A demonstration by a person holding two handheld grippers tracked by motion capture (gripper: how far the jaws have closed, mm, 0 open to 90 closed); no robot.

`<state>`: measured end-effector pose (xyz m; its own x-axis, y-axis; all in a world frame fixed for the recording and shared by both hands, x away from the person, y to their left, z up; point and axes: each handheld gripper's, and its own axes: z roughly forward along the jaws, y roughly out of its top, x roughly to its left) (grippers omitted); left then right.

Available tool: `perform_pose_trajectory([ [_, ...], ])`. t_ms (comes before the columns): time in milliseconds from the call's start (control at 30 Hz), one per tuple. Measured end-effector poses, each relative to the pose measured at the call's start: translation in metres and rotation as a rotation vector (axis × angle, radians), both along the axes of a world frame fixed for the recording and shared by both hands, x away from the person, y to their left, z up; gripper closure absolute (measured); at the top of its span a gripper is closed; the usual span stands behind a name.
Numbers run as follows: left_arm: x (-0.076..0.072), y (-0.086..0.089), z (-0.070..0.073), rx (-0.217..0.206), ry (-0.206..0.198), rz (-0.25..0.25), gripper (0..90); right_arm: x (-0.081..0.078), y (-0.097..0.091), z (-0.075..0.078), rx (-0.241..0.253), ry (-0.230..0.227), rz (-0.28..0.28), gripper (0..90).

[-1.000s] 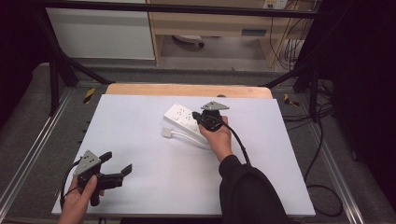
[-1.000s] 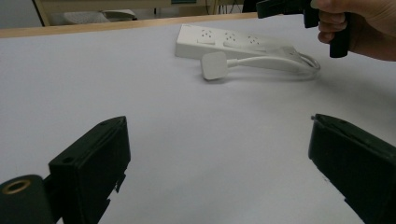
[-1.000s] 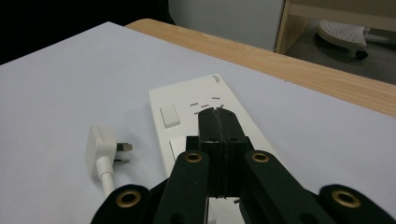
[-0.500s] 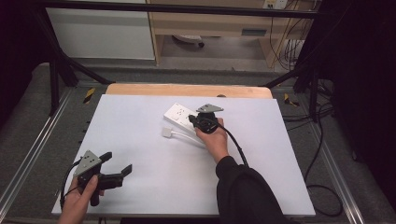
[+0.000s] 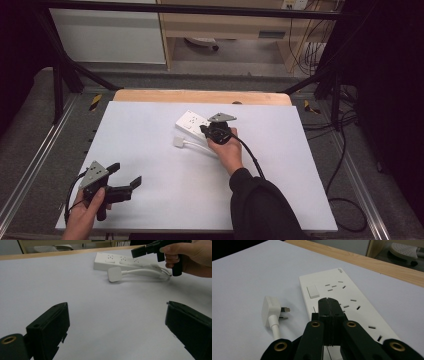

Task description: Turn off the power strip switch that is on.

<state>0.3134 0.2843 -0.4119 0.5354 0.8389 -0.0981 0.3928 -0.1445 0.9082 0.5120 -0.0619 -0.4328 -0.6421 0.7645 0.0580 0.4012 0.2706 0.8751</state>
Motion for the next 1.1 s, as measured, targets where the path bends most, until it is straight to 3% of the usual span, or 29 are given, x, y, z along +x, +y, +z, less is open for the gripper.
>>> perform_pose_trajectory([
  [600, 0.000, 0.001, 0.000, 0.001, -0.002, -0.003, 5.6, 0.005, 0.024, 0.000, -0.024, 0.007, 0.000, 90.0],
  [867, 0.000, 0.000, 0.000, -0.001, -0.001, -0.004, 5.6, 0.007, 0.030, -0.003, -0.023, 0.024, -0.055, 90.0],
  [1100, 0.000, 0.000, 0.000, 0.000, -0.001, -0.005, 5.6, 0.009, 0.032, -0.002, -0.034, 0.038, -0.065, 90.0],
])
